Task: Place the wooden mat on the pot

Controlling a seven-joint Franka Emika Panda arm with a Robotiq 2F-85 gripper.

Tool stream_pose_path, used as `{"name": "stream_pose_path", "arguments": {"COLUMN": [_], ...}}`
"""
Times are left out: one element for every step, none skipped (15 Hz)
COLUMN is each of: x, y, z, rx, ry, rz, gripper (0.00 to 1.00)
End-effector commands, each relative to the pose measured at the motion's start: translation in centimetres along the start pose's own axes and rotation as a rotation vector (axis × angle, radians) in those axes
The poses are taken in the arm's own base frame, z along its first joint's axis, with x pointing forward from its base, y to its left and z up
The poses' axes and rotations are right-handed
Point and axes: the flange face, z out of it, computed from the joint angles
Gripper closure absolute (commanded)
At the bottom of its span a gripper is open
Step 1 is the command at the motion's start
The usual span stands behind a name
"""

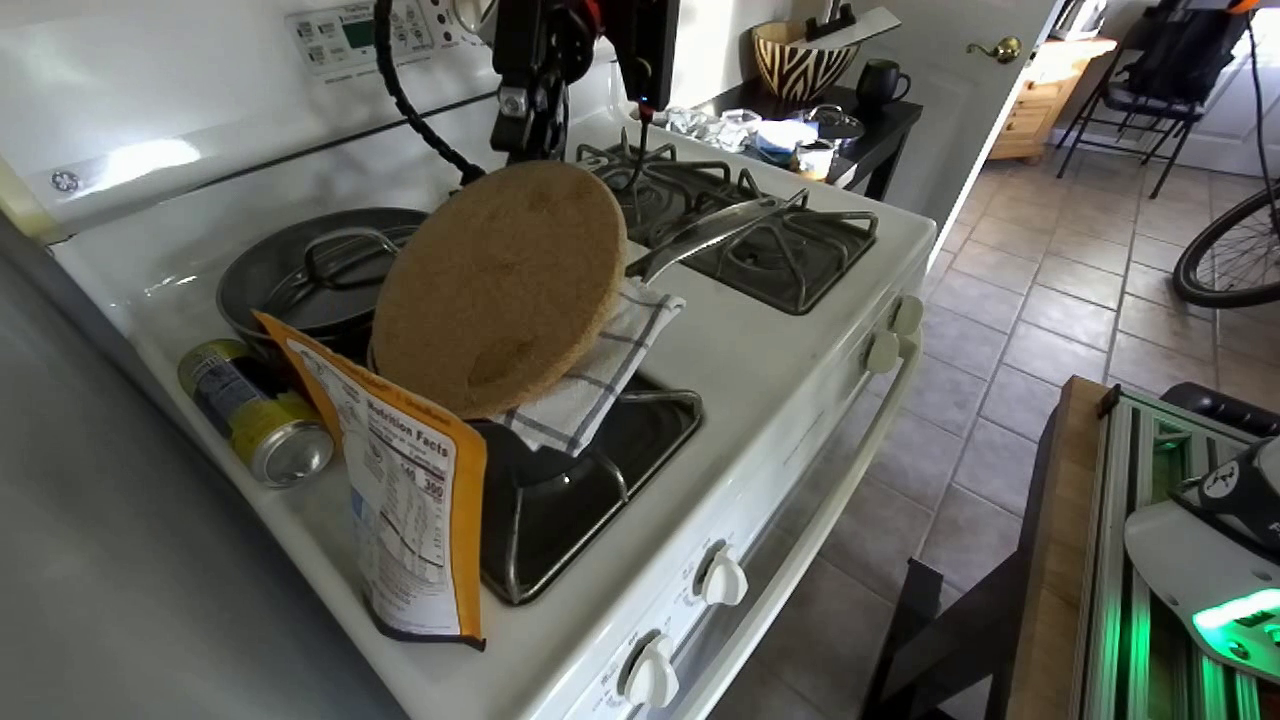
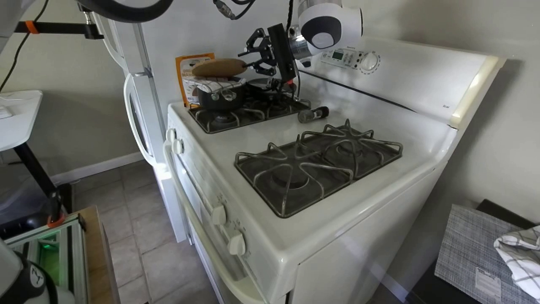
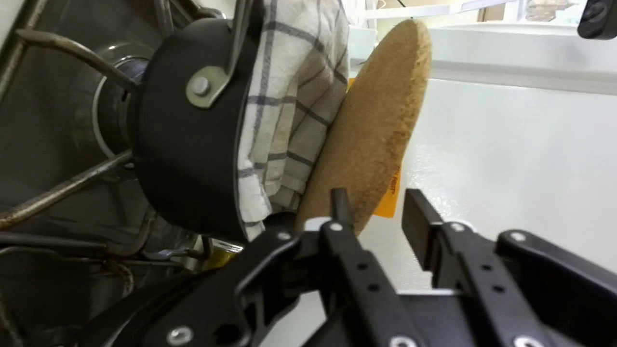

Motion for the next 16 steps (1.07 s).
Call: {"name": "stream_pose_path", "arguments": {"x": [0.5,0.5,0.2,0.0,-0.4,-1.1,-1.7,-2.3,-2.6,-3.3,-4.0,-4.6,-5.5,-6.3,-6.9,-7.4], "y": [0.0,0.0,0.0,0.1,0.1,-0.1,-0.4,-0.9,-1.3,-2.2,-3.3,-4.0,-5.5,-6.3,-7.0,-7.7], "z": [-0.2,-0.6,-1.1,-1.7,-2.5,-3.7,-5.2,-6.6,-7.9,-9.2,-10.5,-11.4,-12.2,-12.8,-13.4,-13.6], "rx": [-0.026,-0.056,-0.086,-0.110,-0.137,-0.170,-0.195,-0.224,-0.245,-0.259,-0.268,-0.279,-0.300,-0.324,-0.372,-0.429], "ry": [0.001,0.020,0.025,0.033,0.050,0.079,0.121,0.175,0.234,0.288,0.342,0.385,0.416,0.431,0.458,0.447], "rz": [0.080,0.107,0.138,0.162,0.183,0.202,0.195,0.169,0.143,0.110,0.075,0.056,0.046,0.058,0.077,0.091], "gripper": [0.36,0.29,0.19,0.12,0.05,0.00,0.00,0.00,0.00,0.00,0.00,0.00,0.00,0.00,0.00,0.00]}}
